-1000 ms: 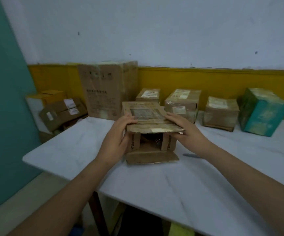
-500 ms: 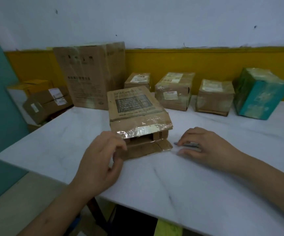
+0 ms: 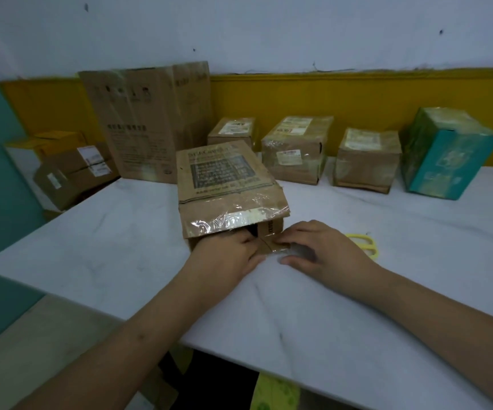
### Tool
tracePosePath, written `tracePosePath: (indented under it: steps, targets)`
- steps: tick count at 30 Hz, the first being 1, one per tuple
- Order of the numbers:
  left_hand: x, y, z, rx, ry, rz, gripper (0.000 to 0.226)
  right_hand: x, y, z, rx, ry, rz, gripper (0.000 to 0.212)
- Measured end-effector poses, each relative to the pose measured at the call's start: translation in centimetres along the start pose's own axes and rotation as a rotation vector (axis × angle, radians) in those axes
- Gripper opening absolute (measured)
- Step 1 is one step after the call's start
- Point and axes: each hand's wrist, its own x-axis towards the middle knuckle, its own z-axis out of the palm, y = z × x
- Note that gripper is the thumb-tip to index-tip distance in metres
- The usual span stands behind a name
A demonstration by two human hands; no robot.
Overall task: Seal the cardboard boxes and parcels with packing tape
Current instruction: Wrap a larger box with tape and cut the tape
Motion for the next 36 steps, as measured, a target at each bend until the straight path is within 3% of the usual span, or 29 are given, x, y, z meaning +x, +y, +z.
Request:
tracePosePath:
  steps: [4,6,9,11,18,23,27,32,36]
  targets:
    - [-0.3,0.5,-0.3,0.155,0.172,0.063,0.021,0.0,-0.6,0.3,0.041,0.064,-0.013,0.042]
    - [-0.2,0.7,-1.1,0.164,0.198,0.049,0.013,0.3,-0.9,0.3,0.134,0.137,0.011,0.033]
    - [0.9,0.4,-3.6,0.076,0.219,-0.006,0.029,1.5,-2.2,-1.1,0.281,0.274,0.074,0.009]
    - [2.2,0.1,-6.9,0.057,0.220,-0.038,0.041,2.9,-3.4,-3.0,0.317,0.377,0.071,0.004]
    - [5.2,-3.9,-18.7,0.110,0.077,-0.148,0.037,7.9,-6.8,-11.1,0.462,0.515,0.024,0.013]
    - [6.5,-7.4,-20.9,-0.311,0.238,-0.326,0.005,11.2,-8.1,-14.9,0.565,0.596,0.064,0.011]
    - [8.2,-8.0,-21.0,-0.610,0.310,-0.374,0.015,13.5,-9.1,-16.1,0.499,0.584,0.119,0.012]
    - [8.3,-8.2,-19.4,-0.662,0.371,-0.337,0.009,14.1,-9.5,-14.9,0.495,0.588,0.180,0.022]
    - [6.0,-7.1,-17.6,-0.632,0.521,-0.259,0.015,13.4,-9.7,-13.7,0.435,0.650,0.097,0.021]
